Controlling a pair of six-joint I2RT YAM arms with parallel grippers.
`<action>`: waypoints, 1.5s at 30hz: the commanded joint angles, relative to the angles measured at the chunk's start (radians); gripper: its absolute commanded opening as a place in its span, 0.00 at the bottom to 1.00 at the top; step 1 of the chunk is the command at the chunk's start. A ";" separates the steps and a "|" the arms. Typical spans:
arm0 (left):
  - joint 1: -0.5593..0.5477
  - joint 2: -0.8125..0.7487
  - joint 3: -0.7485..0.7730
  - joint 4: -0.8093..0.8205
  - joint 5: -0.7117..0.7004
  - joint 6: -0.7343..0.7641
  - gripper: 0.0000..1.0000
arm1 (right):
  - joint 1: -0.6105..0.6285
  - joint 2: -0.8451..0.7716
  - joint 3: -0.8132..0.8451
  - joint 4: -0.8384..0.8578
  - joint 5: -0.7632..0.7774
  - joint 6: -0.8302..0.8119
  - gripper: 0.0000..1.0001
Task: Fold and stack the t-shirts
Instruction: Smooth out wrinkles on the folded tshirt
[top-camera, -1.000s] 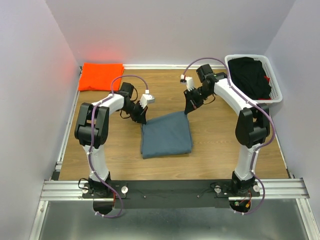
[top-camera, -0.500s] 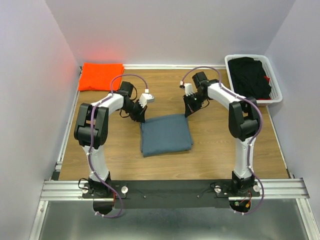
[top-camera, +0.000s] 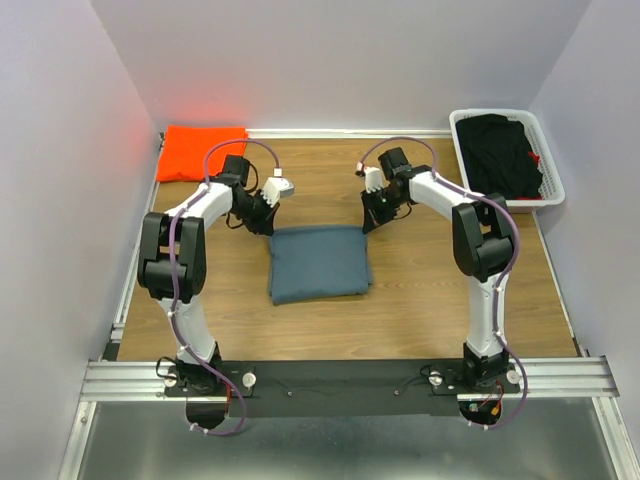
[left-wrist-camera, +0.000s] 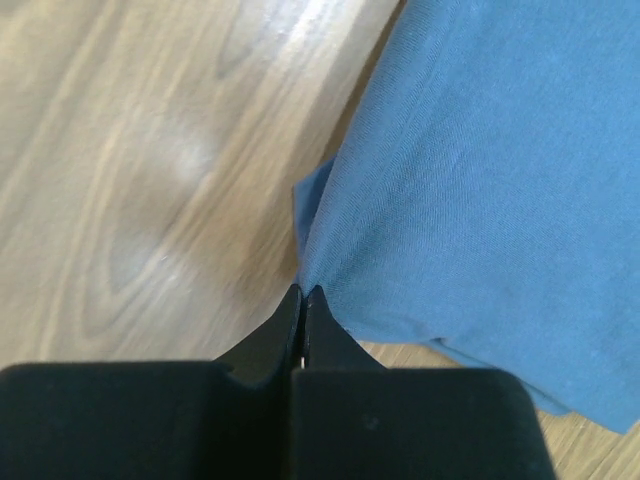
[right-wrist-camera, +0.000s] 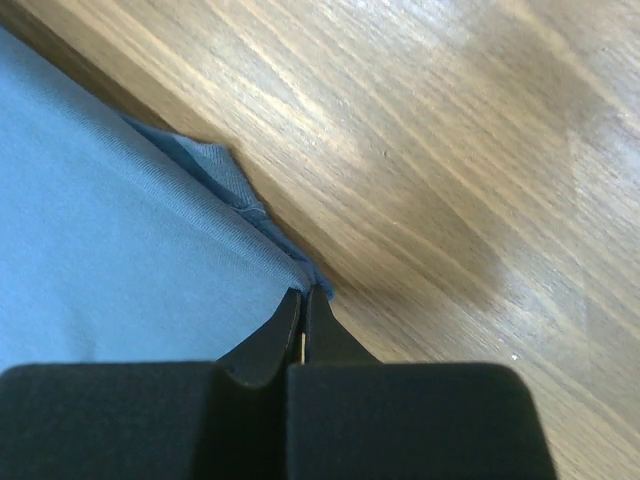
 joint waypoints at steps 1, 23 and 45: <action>0.046 -0.071 0.008 -0.004 -0.140 0.019 0.02 | -0.019 0.016 -0.024 0.007 0.116 0.006 0.00; 0.069 -0.059 0.194 -0.005 0.020 -0.042 0.57 | -0.066 -0.154 0.093 0.002 -0.048 0.044 0.64; -0.167 -0.165 -0.265 0.054 0.035 -0.129 0.56 | 0.129 -0.366 -0.503 0.096 -0.332 -0.048 0.61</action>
